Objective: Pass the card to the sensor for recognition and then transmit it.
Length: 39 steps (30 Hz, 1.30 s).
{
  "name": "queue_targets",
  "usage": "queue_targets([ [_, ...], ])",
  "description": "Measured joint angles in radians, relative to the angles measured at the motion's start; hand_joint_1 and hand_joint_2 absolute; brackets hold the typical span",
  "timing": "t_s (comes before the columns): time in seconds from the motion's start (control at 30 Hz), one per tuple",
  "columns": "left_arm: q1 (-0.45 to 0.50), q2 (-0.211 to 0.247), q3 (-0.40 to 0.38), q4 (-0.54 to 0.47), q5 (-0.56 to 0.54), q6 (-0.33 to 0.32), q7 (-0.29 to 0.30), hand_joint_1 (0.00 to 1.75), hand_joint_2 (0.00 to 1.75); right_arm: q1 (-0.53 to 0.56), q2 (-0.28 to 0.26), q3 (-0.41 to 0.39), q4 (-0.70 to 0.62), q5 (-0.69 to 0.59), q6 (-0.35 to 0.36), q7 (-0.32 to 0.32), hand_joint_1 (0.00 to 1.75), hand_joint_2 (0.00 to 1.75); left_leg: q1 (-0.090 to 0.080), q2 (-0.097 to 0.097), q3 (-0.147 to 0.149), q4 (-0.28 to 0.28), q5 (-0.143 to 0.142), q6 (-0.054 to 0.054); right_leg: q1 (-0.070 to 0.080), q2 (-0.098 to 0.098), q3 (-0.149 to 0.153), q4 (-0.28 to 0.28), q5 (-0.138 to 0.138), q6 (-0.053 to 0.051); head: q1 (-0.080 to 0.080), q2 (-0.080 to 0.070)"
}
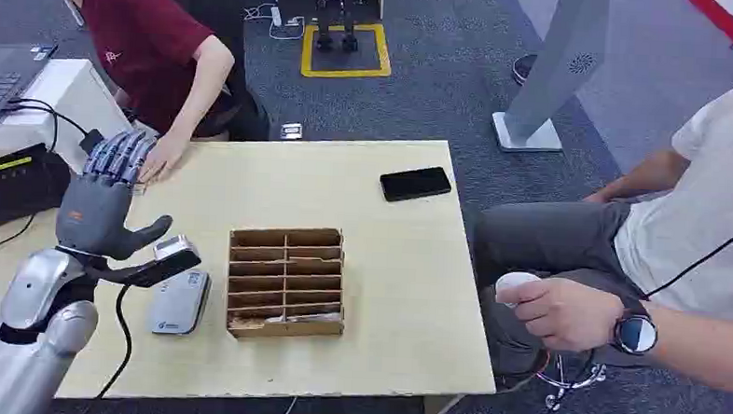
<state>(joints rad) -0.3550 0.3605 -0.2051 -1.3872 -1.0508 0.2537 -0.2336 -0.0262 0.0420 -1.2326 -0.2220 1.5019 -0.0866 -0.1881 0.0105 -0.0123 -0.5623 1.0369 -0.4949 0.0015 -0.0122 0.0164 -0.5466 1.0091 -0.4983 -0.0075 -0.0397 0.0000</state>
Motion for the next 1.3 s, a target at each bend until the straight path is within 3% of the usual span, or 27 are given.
queue_targets([
  [0.03, -0.011, 0.0, -0.016, 0.016, -0.024, 0.008, 0.012, 1.75, 1.75, 0.0, 0.0, 0.008, 0.0, 0.0, 0.0, 0.001, 0.0, 1.75, 0.0, 0.0, 0.0, 0.0, 0.0, 0.0, 0.0, 0.0, 0.0, 0.0, 0.0, 0.0, 0.0, 0.0],
  [0.17, -0.061, -0.001, -0.07, 0.107, -0.123, 0.022, 0.068, 1.75, 1.75, -0.001, 0.002, 0.038, 0.005, 0.002, 0.005, 0.008, 0.0, 1.75, 0.0, 0.0, 0.0, 0.0, 0.0, 0.0, 0.0, 0.0, 0.0, 0.0, 0.0, 0.0, 0.0, 0.0],
  [0.47, -0.142, -0.001, -0.077, 0.289, -0.204, 0.029, 0.172, 1.75, 1.75, -0.002, 0.01, 0.066, 0.01, 0.002, 0.0, 0.019, 0.0, 1.75, 0.0, 0.0, 0.0, 0.0, 0.001, -0.001, 0.0, 0.001, 0.0, 0.001, 0.001, 0.0, 0.0, 0.0],
  [0.5, -0.15, -0.001, -0.077, 0.309, -0.212, 0.033, 0.186, 0.68, 1.75, -0.002, 0.011, 0.069, 0.01, 0.002, -0.003, 0.021, 0.0, 1.75, 0.0, 0.0, 0.0, 0.0, 0.001, -0.001, 0.0, 0.001, 0.0, 0.001, 0.001, 0.0, 0.001, 0.0],
  [0.53, -0.154, -0.001, -0.077, 0.323, -0.221, 0.04, 0.201, 0.0, 1.75, -0.001, 0.012, 0.074, 0.01, 0.002, -0.003, 0.021, 0.0, 1.75, 0.0, 0.0, 0.0, 0.0, 0.001, -0.001, 0.0, 0.001, 0.0, 0.001, 0.001, 0.0, 0.0, 0.0],
  [0.8, -0.173, -0.002, -0.077, 0.395, -0.244, 0.1, 0.255, 0.0, 1.75, -0.002, 0.013, 0.09, 0.016, 0.003, -0.004, 0.033, 0.0, 1.75, 0.0, 0.0, -0.001, 0.0, 0.001, -0.001, 0.0, 0.001, 0.0, 0.001, 0.001, 0.0, 0.001, 0.0],
  [1.3, -0.185, 0.0, -0.068, 0.455, -0.246, 0.103, 0.274, 0.0, 1.75, -0.002, 0.018, 0.111, 0.017, 0.003, -0.01, 0.043, 0.0, 1.75, 0.0, 0.0, -0.001, 0.0, 0.001, -0.001, 0.0, 0.001, 0.0, 0.001, 0.001, 0.0, 0.0, 0.0],
])
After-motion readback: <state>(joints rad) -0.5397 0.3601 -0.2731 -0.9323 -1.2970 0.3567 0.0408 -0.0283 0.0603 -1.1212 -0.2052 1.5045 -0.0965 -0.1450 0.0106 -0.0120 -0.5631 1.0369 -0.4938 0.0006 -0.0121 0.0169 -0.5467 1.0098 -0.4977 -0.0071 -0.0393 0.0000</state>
